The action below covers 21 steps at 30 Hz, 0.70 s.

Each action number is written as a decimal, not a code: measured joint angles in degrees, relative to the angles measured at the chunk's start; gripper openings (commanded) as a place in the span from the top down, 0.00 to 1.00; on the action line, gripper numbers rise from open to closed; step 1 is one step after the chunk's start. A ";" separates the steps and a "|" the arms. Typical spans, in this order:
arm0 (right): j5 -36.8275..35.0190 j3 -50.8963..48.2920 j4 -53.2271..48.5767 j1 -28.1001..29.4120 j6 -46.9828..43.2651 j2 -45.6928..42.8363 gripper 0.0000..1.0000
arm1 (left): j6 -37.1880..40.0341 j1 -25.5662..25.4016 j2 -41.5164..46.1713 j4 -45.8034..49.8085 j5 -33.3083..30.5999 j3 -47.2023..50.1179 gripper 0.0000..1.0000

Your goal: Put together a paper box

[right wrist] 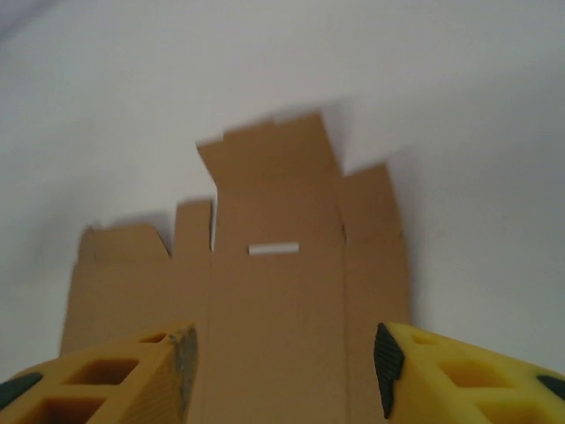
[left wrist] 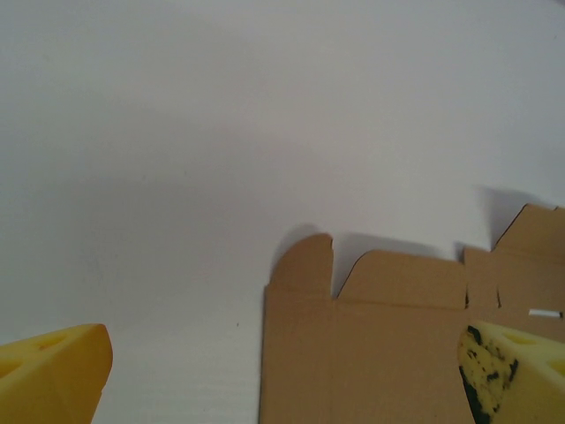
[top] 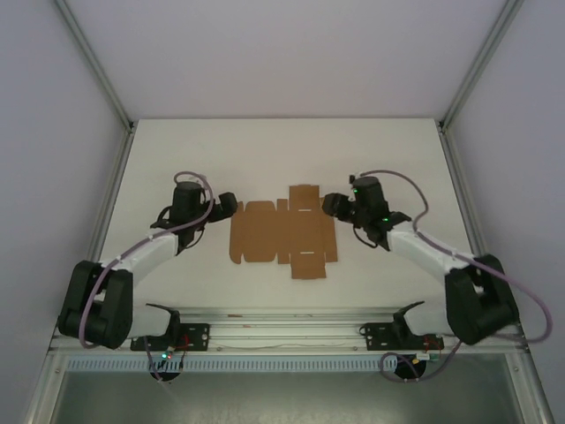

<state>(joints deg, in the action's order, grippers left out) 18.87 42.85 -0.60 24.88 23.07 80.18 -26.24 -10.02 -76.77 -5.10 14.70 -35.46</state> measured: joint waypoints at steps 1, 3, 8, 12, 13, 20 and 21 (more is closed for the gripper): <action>0.57 0.76 -0.31 0.50 0.59 2.43 0.52 | -0.37 -0.02 -0.83 -0.02 0.94 0.00 0.00; 0.87 2.21 -0.74 0.79 1.68 6.95 0.55 | -0.94 -0.02 -2.80 -0.02 3.34 0.00 0.00; -0.02 4.04 -1.05 0.79 4.11 16.37 0.62 | -1.40 -0.02 -7.28 0.02 8.28 -0.07 0.00; -1.75 5.55 0.52 0.68 6.19 18.58 0.64 | -1.18 0.04 -10.16 -0.22 12.04 -0.33 0.00; -1.95 5.57 1.11 0.68 6.51 18.67 0.65 | -1.36 0.33 -10.32 -0.42 13.14 -0.50 0.00; -3.98 5.33 2.40 0.96 7.37 19.10 0.65 | -2.49 1.31 -12.00 -2.03 17.11 -1.16 0.00; -4.09 5.22 2.60 0.98 7.34 19.10 0.65 | -2.71 1.44 -12.26 -2.38 17.79 -1.25 0.00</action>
<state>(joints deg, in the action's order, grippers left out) 14.79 48.07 2.00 25.87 30.41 99.29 -28.95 -8.58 -89.03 -7.49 32.49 -36.71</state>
